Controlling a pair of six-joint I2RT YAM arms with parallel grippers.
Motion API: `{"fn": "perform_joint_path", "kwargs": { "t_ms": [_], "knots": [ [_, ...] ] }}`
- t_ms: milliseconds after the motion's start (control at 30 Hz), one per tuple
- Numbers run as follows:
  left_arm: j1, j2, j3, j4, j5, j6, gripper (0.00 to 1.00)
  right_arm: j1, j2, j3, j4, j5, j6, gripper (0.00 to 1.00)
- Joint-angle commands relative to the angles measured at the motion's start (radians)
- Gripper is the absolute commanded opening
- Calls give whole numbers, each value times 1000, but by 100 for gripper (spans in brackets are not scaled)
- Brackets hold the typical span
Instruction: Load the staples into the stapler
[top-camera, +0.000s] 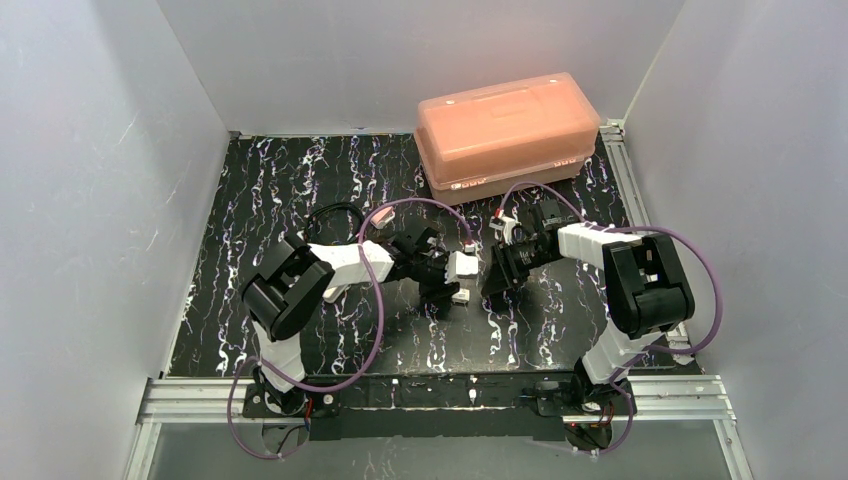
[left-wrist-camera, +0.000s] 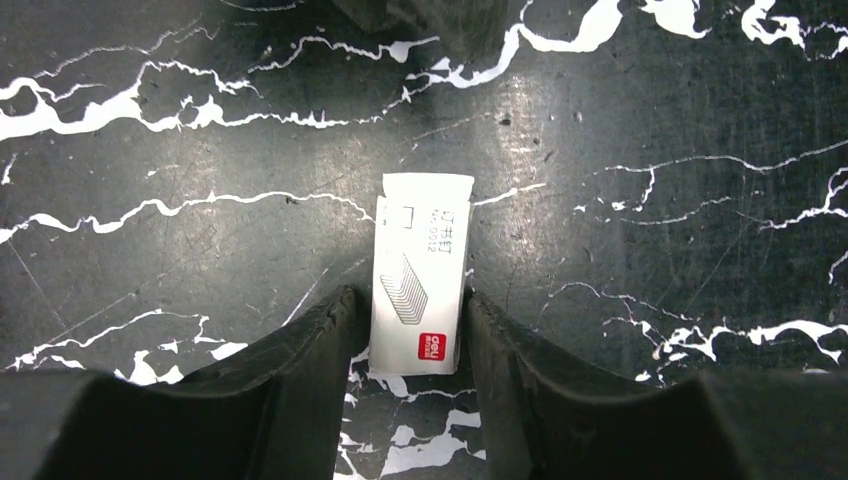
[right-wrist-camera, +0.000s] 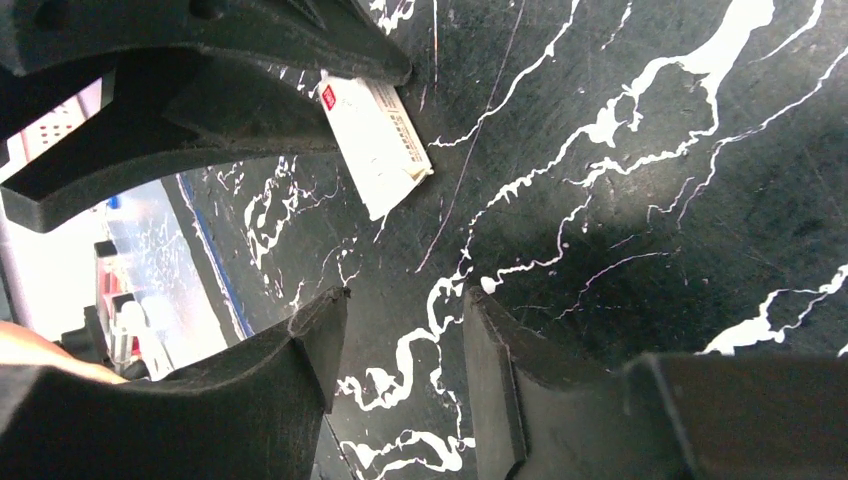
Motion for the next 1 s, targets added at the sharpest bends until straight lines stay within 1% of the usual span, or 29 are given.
{"fn": "perform_joint_path", "kwargs": {
  "t_ms": [0,167,300,433,700,967],
  "knots": [
    [-5,-11,-50,82,-51,-54,41,-4,-7,-32,131,-19,104,53],
    [-6,-6,-58,111,-114,-145,34,-5,39,-46,234,4,202,51],
    [-5,-13,-88,170,-135,-220,31,-2,97,-47,306,6,263,49],
    [-6,-26,-139,245,-139,-244,31,4,136,-46,347,14,290,46],
    [-6,-37,-242,428,-148,-281,29,14,188,-40,387,19,315,43],
    [-7,-28,-262,467,-153,-277,29,14,237,-37,428,3,338,40]
  ]
}}
